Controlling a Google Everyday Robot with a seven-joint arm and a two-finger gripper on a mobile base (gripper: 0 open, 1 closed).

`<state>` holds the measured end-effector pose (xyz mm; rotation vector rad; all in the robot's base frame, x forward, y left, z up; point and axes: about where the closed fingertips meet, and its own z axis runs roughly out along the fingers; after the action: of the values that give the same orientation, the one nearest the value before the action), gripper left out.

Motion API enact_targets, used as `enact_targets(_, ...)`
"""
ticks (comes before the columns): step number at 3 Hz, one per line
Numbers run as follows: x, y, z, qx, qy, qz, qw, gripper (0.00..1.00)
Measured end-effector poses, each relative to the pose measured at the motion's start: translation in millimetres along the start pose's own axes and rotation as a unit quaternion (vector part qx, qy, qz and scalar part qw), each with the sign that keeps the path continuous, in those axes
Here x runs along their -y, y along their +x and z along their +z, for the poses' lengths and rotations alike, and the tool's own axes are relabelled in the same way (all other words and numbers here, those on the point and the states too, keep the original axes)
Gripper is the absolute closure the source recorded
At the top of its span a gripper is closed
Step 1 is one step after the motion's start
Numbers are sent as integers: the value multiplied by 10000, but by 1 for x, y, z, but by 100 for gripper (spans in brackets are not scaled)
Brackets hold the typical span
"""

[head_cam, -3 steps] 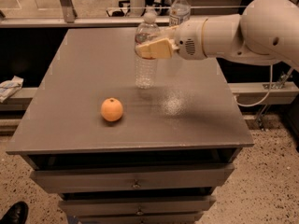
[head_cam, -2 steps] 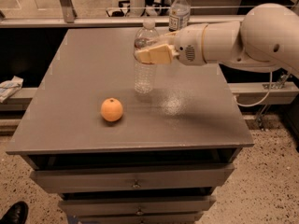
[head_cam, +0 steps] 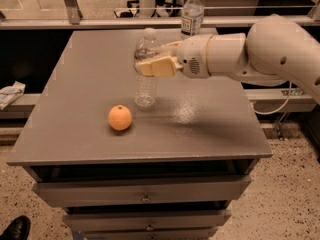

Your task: Move water bottle near orange

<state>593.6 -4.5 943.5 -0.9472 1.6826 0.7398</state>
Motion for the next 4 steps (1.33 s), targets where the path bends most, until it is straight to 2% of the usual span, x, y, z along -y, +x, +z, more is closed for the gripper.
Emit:
enact_targets(2, -11, 4, 12, 15, -192, -176, 9997, 52)
enact_targets(4, -21, 9, 17, 54, -305, -177, 9994, 5)
